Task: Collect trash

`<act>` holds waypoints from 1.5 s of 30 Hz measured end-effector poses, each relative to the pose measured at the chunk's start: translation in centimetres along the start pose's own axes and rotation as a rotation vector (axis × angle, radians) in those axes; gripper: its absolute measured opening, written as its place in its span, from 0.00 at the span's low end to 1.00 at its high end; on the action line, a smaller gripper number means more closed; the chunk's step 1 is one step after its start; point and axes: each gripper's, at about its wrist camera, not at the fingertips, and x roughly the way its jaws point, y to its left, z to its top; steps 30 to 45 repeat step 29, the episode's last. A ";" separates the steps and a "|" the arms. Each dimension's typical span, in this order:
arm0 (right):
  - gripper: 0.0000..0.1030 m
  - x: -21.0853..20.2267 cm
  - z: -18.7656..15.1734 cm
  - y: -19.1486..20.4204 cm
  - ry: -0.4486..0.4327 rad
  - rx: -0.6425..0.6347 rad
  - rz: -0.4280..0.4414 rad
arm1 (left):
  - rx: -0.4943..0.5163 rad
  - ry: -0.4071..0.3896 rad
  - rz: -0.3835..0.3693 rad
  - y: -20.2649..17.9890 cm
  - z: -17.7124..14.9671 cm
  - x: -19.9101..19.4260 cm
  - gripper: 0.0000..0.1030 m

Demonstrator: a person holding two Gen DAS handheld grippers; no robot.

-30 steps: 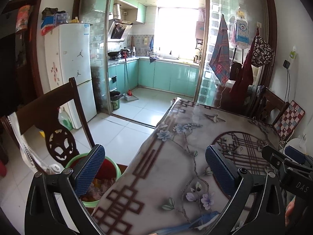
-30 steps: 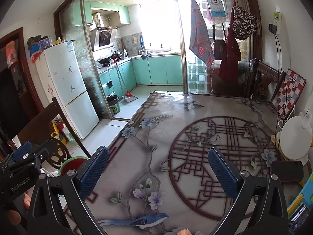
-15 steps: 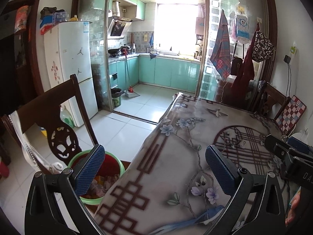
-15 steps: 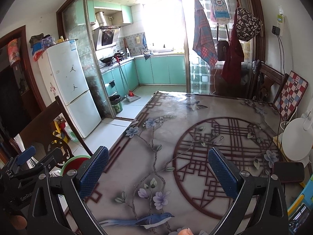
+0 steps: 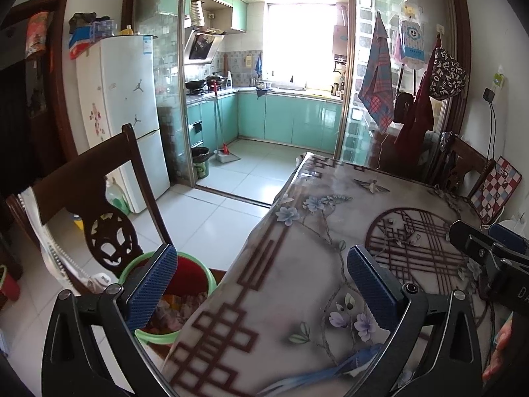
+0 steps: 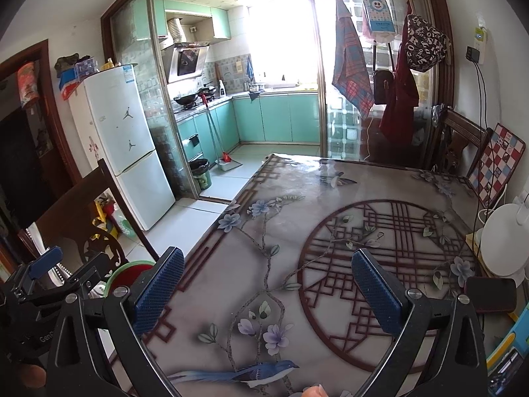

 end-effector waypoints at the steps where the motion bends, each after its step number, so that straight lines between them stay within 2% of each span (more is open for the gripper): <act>1: 0.99 0.0 0.0 0.0 0.001 -0.001 -0.001 | 0.001 0.003 -0.002 -0.1 0.0 0.0 1.00; 23: 0.99 0.2 -0.1 -0.6 0.006 0.005 -0.006 | 0.018 0.024 -0.030 -1.1 0.1 0.4 1.00; 29: 0.99 0.3 -0.2 -0.6 0.006 0.007 -0.006 | 0.020 0.021 -0.077 -1.6 0.2 -0.1 1.00; 45: 0.99 0.3 -0.2 -0.6 0.006 0.007 -0.006 | 0.020 0.021 -0.077 -1.6 0.2 -0.1 1.00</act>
